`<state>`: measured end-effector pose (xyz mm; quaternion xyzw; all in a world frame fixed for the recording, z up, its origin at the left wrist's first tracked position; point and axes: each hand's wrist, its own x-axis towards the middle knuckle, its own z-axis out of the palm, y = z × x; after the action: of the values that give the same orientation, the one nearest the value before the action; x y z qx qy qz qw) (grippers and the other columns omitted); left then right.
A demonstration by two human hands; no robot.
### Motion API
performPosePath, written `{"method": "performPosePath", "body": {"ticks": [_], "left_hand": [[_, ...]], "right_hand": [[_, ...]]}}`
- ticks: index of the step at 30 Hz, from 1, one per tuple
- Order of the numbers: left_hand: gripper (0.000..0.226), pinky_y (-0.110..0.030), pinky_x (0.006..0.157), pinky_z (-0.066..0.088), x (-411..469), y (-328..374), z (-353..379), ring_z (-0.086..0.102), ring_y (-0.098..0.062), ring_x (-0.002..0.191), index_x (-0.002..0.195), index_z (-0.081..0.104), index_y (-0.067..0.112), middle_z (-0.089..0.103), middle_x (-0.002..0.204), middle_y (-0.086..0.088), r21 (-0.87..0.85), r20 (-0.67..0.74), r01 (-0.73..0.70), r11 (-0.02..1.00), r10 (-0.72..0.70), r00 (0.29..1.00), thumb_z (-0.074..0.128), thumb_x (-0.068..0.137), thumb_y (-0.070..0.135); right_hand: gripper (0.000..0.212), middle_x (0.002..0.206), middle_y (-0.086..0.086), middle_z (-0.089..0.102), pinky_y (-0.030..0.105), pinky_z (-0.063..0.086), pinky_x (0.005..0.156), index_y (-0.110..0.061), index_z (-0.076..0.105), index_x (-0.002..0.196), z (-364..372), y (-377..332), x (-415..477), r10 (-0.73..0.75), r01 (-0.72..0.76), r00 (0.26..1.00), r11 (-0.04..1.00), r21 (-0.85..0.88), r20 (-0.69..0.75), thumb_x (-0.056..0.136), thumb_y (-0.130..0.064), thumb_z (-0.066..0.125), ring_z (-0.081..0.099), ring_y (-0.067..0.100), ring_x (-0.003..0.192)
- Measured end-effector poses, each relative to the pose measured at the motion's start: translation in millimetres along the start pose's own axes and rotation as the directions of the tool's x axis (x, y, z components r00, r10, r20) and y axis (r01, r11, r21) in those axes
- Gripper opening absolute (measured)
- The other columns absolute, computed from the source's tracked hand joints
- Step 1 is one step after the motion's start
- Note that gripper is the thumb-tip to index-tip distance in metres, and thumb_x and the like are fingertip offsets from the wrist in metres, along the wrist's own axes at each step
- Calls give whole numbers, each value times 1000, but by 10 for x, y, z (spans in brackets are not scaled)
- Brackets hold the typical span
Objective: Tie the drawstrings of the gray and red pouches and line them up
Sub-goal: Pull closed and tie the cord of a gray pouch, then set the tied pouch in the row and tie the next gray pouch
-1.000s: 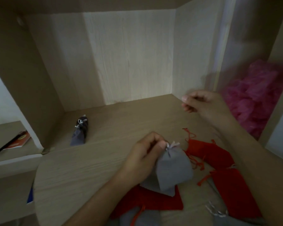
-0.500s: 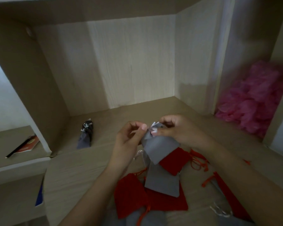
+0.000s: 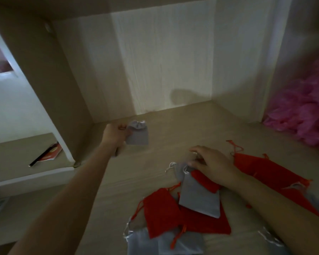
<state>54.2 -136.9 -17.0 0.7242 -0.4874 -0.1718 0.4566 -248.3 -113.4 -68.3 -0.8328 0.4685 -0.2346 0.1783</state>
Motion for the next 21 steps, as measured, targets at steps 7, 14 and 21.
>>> {"method": "performPosePath", "body": {"ticks": [7, 14, 21], "left_hand": [[20, -33, 73, 46, 469, -18, 30, 63, -30, 98, 100, 70, 0, 68, 100, -19, 227, -50, 54, 972, -43, 998, 62, 83, 8], [29, -31, 81, 44, 254, 44, 306, 59, -33, 107, 115, 57, -2, 62, 114, -21, 492, 56, -164, 855, 157, 986, 44, 90, 6], [45, -32, 88, 40, 19, -128, 687, 53, -33, 113, 118, 54, 0, 58, 120, -17, 724, 295, -207, 658, -24, 955, 34, 100, 36]], "right_hand": [[43, 127, -2, 55, 23, 39, 93, -19, 53, 128, 78, 24, 25, -31, 33, 999, 997, -76, 34, 93, -45, 51, 52, 12, 113], [41, 123, -2, 56, 21, 38, 89, -18, 56, 123, 100, 49, 51, -48, 50, 999, 994, -99, 22, 93, -45, 50, 53, 12, 108], [36, 118, -2, 58, 23, 40, 86, -19, 58, 119, 101, 42, 67, -79, 80, 997, 991, -109, 14, 94, -44, 48, 53, 13, 104]]}}
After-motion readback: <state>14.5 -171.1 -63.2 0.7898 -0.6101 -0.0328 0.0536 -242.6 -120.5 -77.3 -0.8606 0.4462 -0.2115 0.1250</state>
